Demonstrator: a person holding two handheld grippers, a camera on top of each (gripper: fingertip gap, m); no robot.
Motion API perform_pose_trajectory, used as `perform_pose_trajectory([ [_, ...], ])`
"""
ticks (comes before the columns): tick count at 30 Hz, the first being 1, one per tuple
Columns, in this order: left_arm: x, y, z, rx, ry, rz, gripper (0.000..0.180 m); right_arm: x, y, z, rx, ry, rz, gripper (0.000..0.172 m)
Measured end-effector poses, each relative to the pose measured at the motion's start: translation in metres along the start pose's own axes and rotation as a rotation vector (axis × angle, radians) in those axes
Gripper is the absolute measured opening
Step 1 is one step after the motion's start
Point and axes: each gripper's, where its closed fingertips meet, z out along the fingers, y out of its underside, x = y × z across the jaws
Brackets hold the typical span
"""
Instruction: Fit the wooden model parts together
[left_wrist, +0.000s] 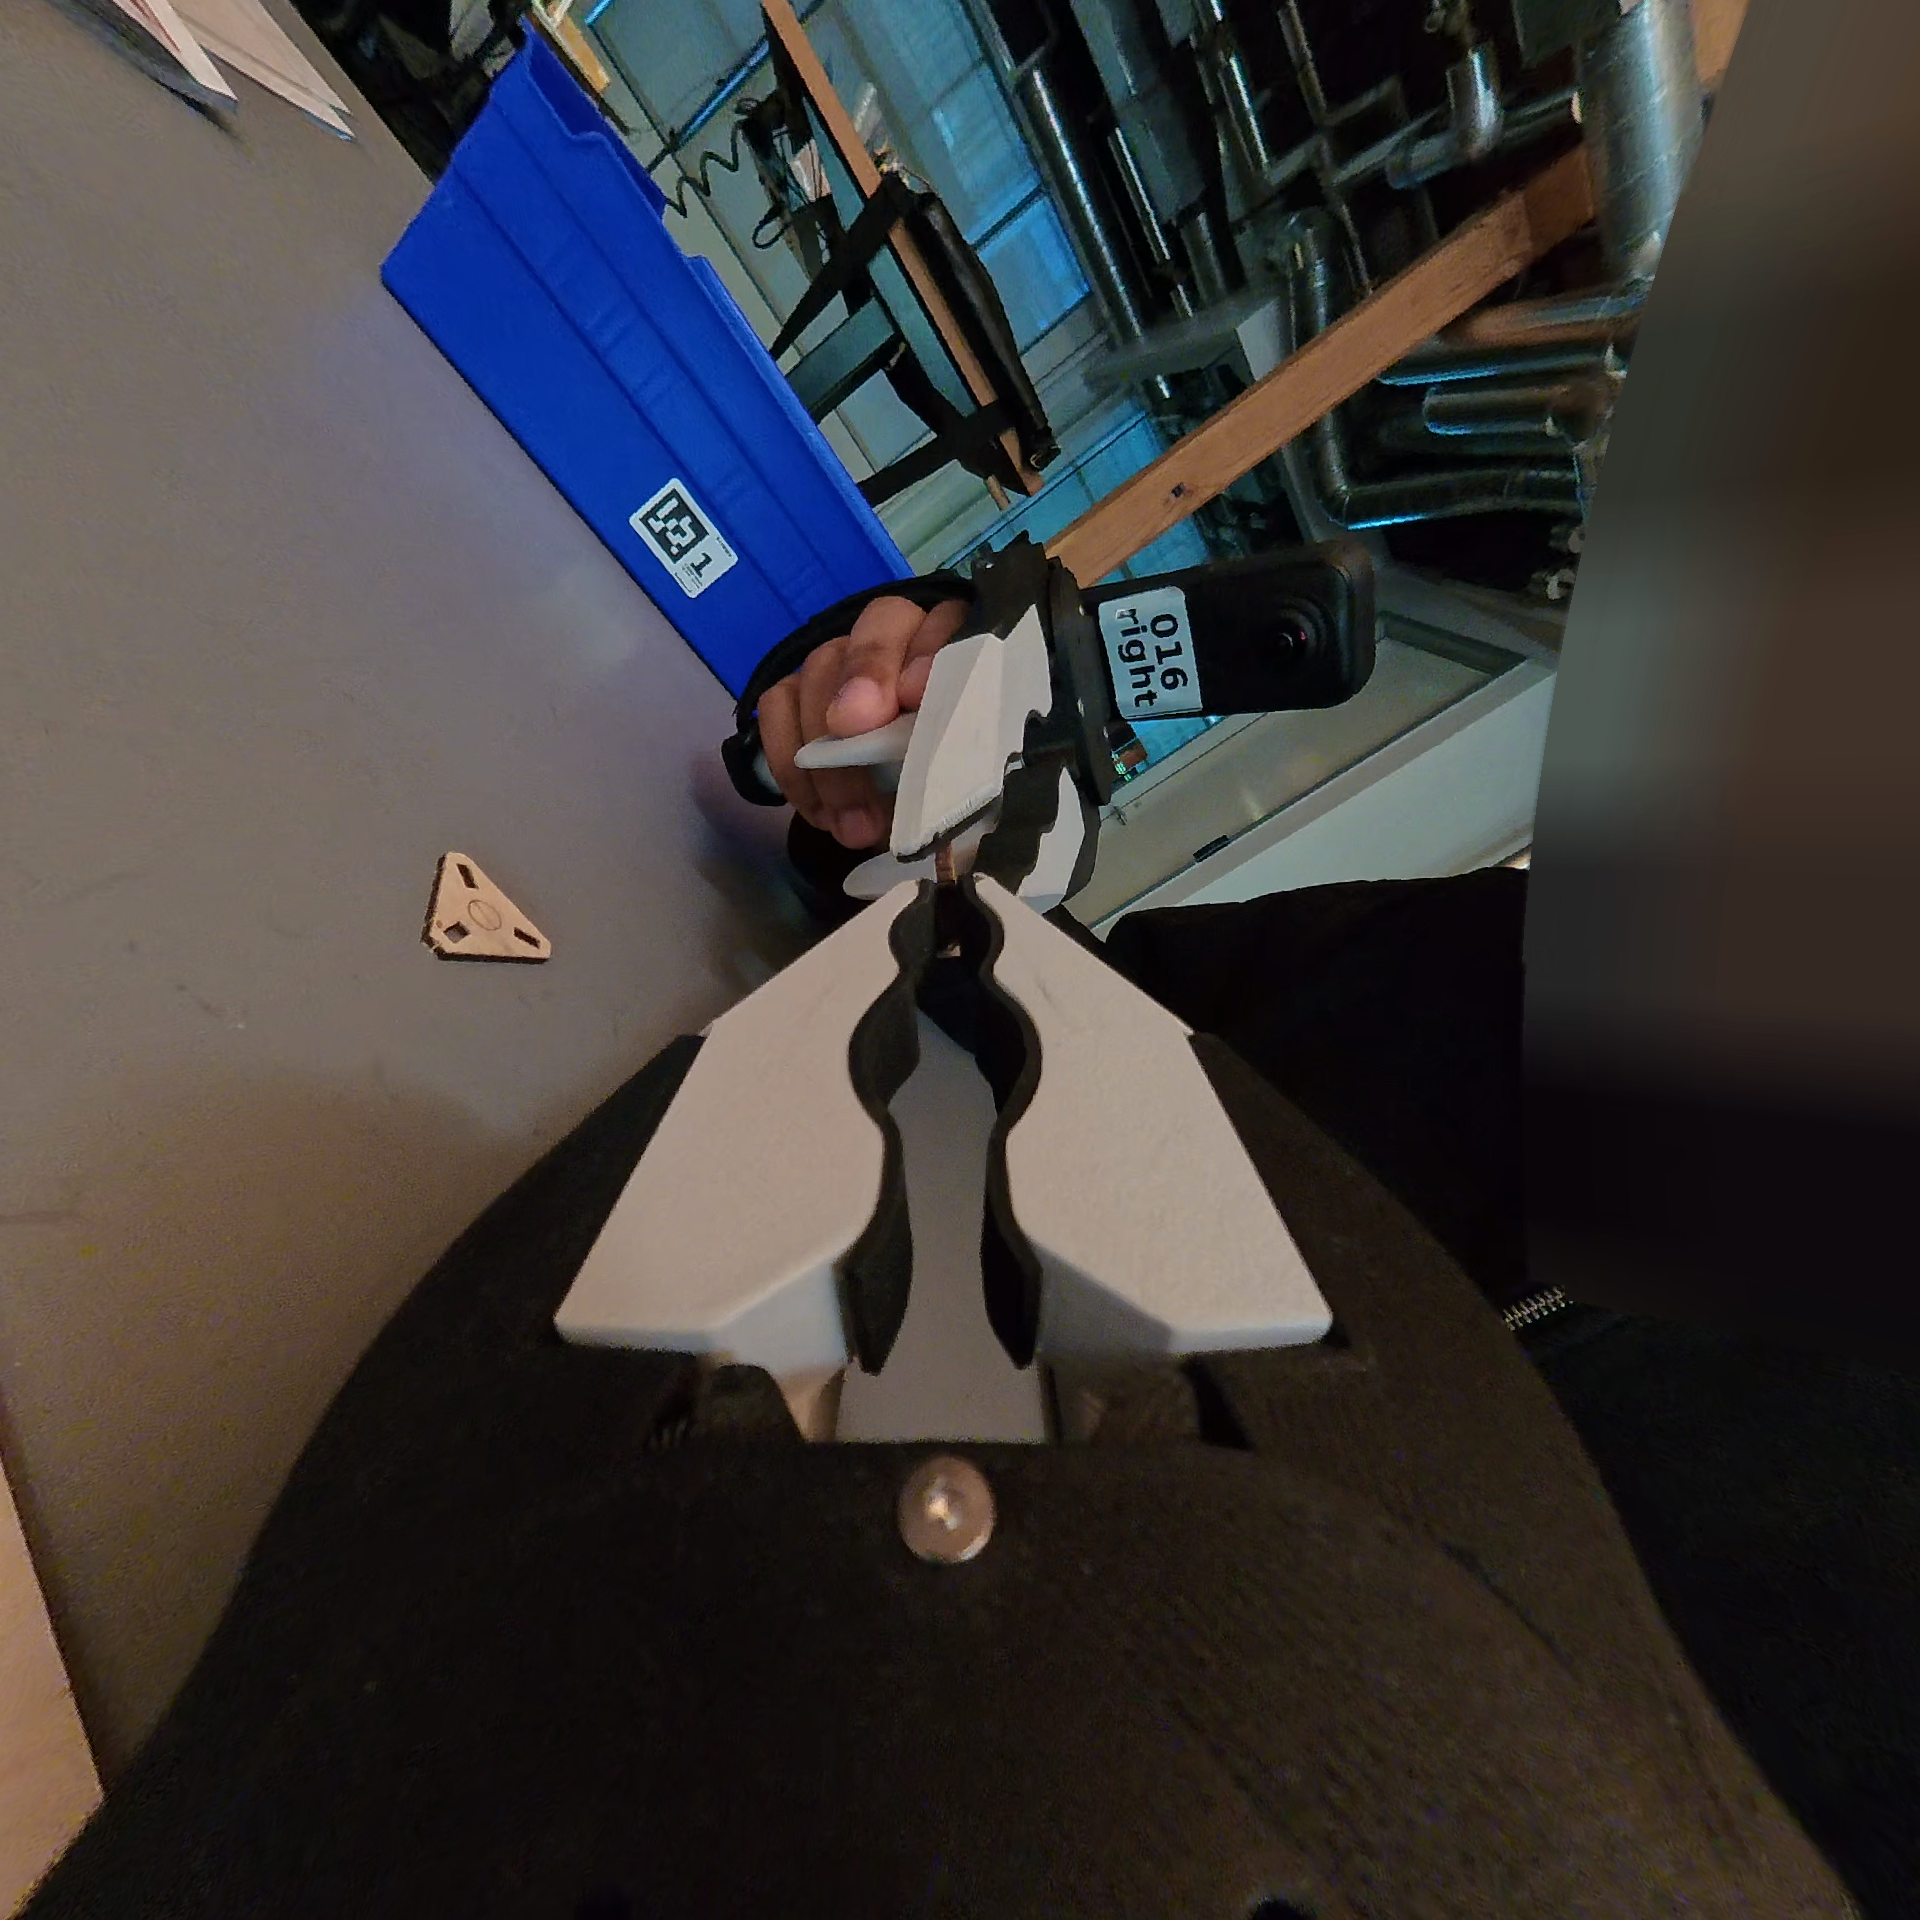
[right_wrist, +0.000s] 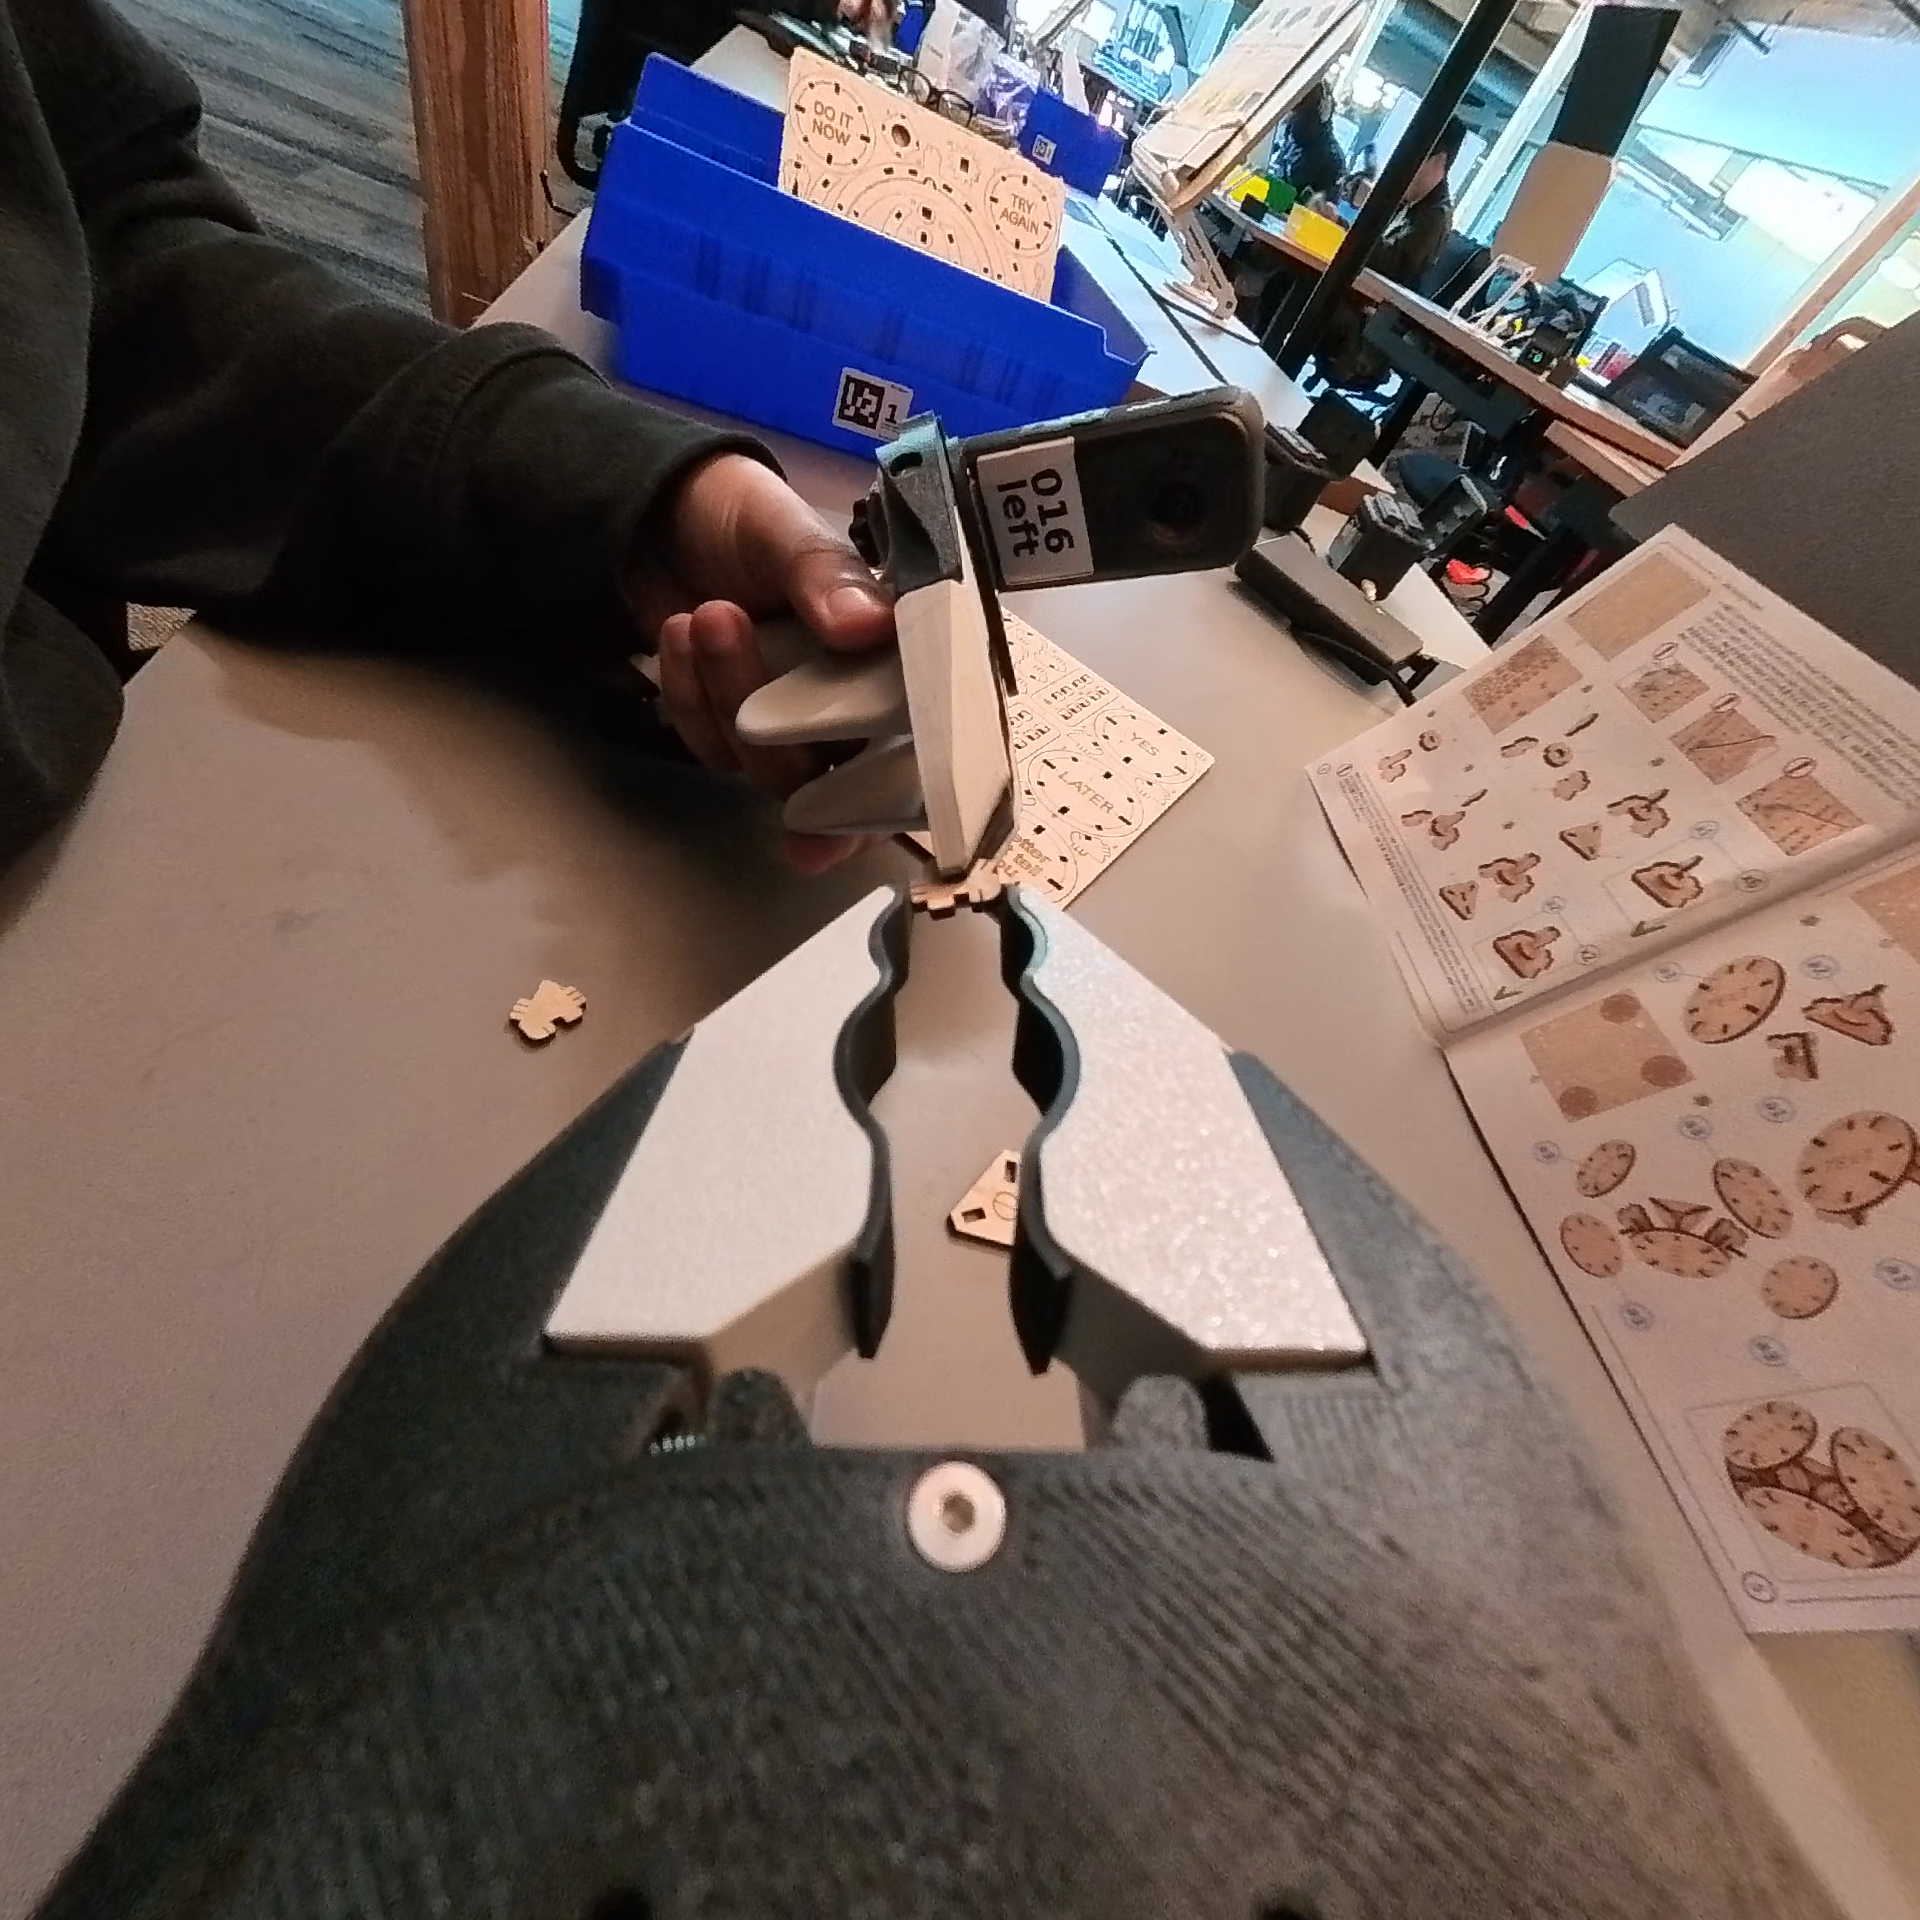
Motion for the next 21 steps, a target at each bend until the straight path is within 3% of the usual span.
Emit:
perform_pose_trajectory([
  [21, 0.0003, -0.0005, -0.0004, 0.005, 0.005, -0.001, 0.000, 0.0004, -0.0003, -0.0004, 0.006, 0.004, -0.003, 0.015],
])
